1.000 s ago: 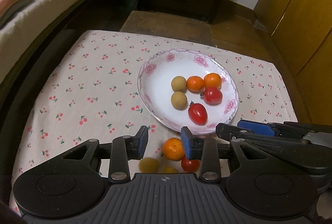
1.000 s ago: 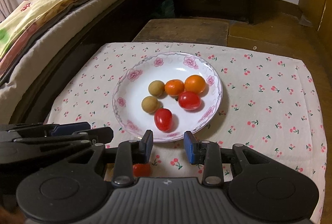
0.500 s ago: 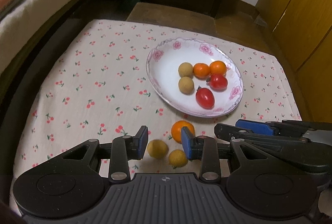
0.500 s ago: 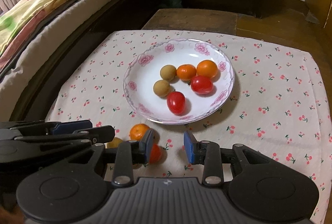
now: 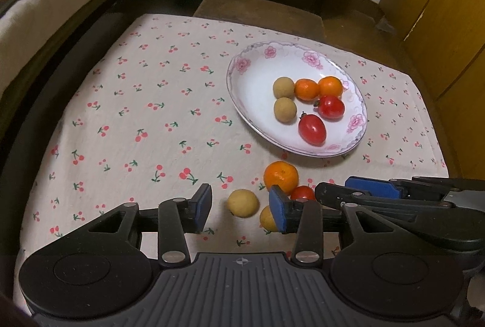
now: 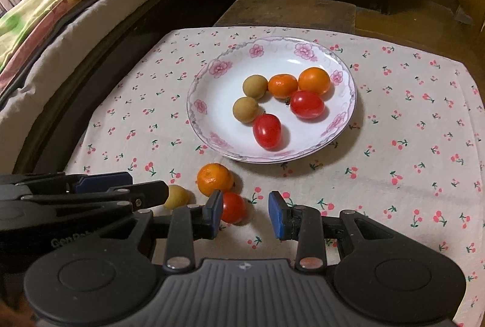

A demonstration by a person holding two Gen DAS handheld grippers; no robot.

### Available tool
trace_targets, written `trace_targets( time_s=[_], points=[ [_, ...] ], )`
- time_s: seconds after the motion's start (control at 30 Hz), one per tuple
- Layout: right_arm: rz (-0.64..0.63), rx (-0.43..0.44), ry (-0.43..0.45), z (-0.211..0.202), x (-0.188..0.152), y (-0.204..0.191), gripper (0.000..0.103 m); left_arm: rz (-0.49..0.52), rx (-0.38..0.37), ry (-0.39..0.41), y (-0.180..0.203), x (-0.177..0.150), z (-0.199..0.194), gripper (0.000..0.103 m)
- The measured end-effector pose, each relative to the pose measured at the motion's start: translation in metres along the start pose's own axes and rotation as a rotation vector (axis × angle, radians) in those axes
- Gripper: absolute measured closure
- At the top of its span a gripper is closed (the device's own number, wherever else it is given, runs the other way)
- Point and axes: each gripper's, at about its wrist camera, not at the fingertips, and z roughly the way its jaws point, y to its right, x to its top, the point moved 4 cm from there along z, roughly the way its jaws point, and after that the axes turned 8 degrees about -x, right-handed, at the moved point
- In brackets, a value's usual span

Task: Organize fruits
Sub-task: 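Move both open tools back to the remaining fruit on the cloth, then grasp a tan fruit with the left tool while the right tool grasps a round red tomato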

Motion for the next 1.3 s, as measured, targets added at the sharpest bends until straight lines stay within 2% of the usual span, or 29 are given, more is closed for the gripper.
trace_targets(
  time_s=[0.77,0.9,1.07,1.3],
  points=[
    [-0.006,0.045,-0.052,0.026,-0.002,-0.012,0.068,-0.038,0.022,-0.026,-0.017,-0.002,0.007,0.051],
    [-0.025,0.038,-0.044,0.031,-0.003,-0.012,0.068,-0.04,0.023,-0.036,-0.017,-0.003,0.011,0.051],
    [-0.031,0.018,-0.04,0.03,-0.003,-0.009,0.075,-0.061,-0.011,-0.054,-0.014,-0.004,0.019,0.05],
    [-0.033,-0.002,-0.038,0.025,-0.006,-0.001,0.075,-0.065,-0.003,-0.062,-0.009,-0.003,0.028,0.05]
  ],
)
